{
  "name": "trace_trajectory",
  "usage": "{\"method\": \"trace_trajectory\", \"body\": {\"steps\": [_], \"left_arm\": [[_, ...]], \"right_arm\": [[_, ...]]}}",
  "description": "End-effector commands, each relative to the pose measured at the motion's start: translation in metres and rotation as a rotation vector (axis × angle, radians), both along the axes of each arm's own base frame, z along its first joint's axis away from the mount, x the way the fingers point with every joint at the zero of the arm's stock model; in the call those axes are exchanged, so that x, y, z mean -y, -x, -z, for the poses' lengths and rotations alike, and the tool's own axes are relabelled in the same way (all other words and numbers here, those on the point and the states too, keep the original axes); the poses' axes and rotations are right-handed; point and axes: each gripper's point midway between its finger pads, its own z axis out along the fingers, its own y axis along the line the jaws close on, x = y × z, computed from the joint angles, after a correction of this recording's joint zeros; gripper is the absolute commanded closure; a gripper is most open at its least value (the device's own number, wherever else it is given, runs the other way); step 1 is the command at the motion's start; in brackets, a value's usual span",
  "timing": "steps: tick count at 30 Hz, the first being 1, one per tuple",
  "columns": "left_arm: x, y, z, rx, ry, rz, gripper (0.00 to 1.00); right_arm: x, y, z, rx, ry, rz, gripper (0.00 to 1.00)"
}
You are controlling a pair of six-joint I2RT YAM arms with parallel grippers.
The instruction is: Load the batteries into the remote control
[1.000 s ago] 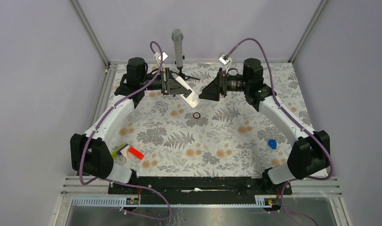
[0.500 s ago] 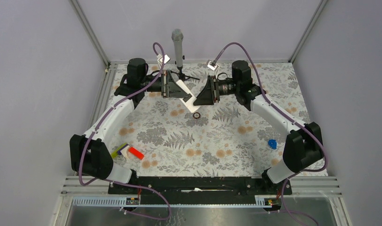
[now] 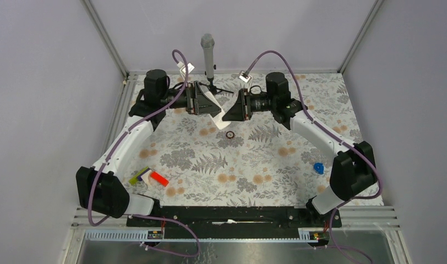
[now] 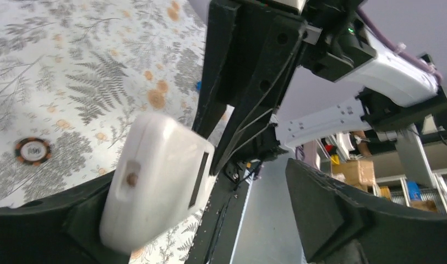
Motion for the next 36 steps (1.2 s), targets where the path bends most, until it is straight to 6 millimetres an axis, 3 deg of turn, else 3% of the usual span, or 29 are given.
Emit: {"method": "trace_trajectory", "body": {"steps": [1, 3, 6, 8, 10, 13, 18, 22, 30, 33, 36], "left_arm": [[-0.023, -0.023, -0.006, 0.155, -0.105, -0.240, 0.01], [-0.044, -0.040, 0.004, 0.165, -0.195, -0.405, 0.01], [-0.078, -0.055, 0.016, 0.168, -0.307, -0.617, 0.01], [-0.095, -0.060, 0.019, 0.175, -0.350, -0.720, 0.01], [-0.108, -0.059, 0.015, 0.186, -0.366, -0.793, 0.01], [-0.115, -0.055, 0.009, 0.205, -0.367, -0.832, 0.01], [-0.126, -0.047, 0.006, 0.201, -0.400, -0.870, 0.01], [-0.112, -0.031, -0.006, 0.262, -0.352, -0.770, 0.01], [-0.116, -0.020, -0.009, 0.251, -0.364, -0.772, 0.01], [-0.119, -0.017, -0.010, 0.250, -0.369, -0.782, 0.01], [-0.123, -0.015, -0.011, 0.241, -0.377, -0.802, 0.01]], "right_arm": [[0.025, -0.040, -0.002, 0.076, 0.091, 0.306, 1.00], [0.054, -0.059, 0.026, 0.072, 0.225, 0.488, 1.00], [0.121, -0.086, 0.078, 0.120, 0.562, 0.780, 1.00], [0.155, -0.089, 0.104, 0.165, 0.765, 0.838, 1.00], [0.199, -0.098, 0.117, 0.217, 0.987, 0.965, 1.00], [0.232, -0.102, 0.128, 0.256, 1.174, 1.039, 1.00], [0.252, -0.103, 0.148, 0.227, 1.329, 1.091, 1.00], [0.260, -0.099, 0.175, 0.172, 1.457, 1.055, 1.00], [0.256, -0.096, 0.221, 0.100, 1.576, 0.954, 1.00], [0.251, -0.094, 0.232, 0.089, 1.602, 0.922, 0.92], [0.236, -0.092, 0.235, 0.044, 1.528, 0.904, 0.72]]}}
